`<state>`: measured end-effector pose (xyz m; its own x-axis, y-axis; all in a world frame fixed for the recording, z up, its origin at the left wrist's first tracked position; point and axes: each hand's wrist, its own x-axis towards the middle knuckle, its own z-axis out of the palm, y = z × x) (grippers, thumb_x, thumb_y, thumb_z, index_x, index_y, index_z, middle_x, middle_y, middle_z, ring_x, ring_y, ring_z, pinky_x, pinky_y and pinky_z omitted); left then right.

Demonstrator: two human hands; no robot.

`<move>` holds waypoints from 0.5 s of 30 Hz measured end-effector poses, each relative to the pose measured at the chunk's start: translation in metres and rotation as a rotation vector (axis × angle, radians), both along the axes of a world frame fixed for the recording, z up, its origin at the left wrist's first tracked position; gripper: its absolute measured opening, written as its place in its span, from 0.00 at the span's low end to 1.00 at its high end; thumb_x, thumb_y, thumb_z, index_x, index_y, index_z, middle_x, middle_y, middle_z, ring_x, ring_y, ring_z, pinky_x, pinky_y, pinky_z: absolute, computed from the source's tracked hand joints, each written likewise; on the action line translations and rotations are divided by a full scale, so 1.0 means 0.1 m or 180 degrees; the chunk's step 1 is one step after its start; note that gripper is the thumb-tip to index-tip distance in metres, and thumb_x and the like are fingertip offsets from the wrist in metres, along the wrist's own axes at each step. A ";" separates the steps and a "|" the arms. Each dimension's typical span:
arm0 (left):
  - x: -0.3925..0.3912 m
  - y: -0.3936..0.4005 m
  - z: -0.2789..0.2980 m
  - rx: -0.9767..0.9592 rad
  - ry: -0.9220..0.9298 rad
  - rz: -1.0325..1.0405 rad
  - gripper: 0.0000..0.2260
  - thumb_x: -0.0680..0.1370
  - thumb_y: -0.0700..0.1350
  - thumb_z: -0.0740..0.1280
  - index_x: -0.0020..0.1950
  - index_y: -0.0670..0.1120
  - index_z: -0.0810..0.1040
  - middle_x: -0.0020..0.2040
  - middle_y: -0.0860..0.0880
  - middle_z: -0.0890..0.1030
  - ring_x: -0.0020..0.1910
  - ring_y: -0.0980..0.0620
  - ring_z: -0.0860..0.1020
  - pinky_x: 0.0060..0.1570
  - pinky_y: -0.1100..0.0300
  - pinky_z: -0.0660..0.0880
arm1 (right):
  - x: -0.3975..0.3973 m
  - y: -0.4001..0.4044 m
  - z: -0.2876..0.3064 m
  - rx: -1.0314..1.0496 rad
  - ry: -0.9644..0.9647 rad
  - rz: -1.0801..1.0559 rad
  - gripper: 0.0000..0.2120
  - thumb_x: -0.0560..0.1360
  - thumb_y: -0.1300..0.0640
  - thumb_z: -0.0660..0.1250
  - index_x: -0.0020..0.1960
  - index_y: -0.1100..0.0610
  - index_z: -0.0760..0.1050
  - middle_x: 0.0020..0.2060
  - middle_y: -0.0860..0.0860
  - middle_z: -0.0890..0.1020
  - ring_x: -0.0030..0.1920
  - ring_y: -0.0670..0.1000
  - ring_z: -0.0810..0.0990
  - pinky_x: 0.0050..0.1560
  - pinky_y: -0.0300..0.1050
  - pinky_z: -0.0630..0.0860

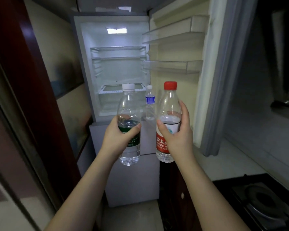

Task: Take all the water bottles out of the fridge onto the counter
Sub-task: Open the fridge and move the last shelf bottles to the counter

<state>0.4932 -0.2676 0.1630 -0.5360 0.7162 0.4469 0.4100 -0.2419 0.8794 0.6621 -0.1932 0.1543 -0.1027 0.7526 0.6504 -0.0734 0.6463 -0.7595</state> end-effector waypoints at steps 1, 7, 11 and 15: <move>0.04 -0.04 0.01 0.0001 -0.0025 -0.0054 0.20 0.63 0.58 0.75 0.53 0.57 0.77 0.46 0.66 0.82 0.45 0.67 0.80 0.40 0.69 0.75 | 0.05 -0.07 0.01 0.0008 -0.0007 -0.0023 0.39 0.69 0.43 0.73 0.75 0.40 0.58 0.66 0.44 0.76 0.63 0.42 0.76 0.62 0.41 0.75; 0.29 -0.24 -0.06 0.0004 -0.0031 -0.0441 0.21 0.61 0.61 0.75 0.51 0.60 0.77 0.46 0.64 0.83 0.46 0.65 0.81 0.48 0.58 0.77 | 0.40 -0.48 -0.03 -0.0020 -0.0042 -0.0315 0.38 0.71 0.51 0.75 0.74 0.41 0.60 0.66 0.40 0.75 0.64 0.40 0.75 0.63 0.37 0.72; 0.50 -0.46 -0.20 0.0001 -0.0092 -0.0859 0.21 0.61 0.61 0.74 0.51 0.60 0.77 0.48 0.63 0.83 0.47 0.64 0.81 0.47 0.60 0.76 | 0.70 -0.88 -0.18 -0.0133 -0.0065 -0.0587 0.38 0.71 0.51 0.76 0.74 0.41 0.60 0.64 0.39 0.76 0.62 0.40 0.76 0.62 0.43 0.75; 0.85 -0.61 -0.28 -0.0034 -0.0016 -0.1254 0.22 0.61 0.61 0.74 0.53 0.59 0.77 0.47 0.64 0.83 0.47 0.65 0.81 0.46 0.63 0.74 | 1.04 -1.29 -0.31 -0.0216 -0.0079 -0.0948 0.37 0.70 0.48 0.76 0.72 0.34 0.60 0.58 0.29 0.76 0.58 0.35 0.77 0.57 0.33 0.75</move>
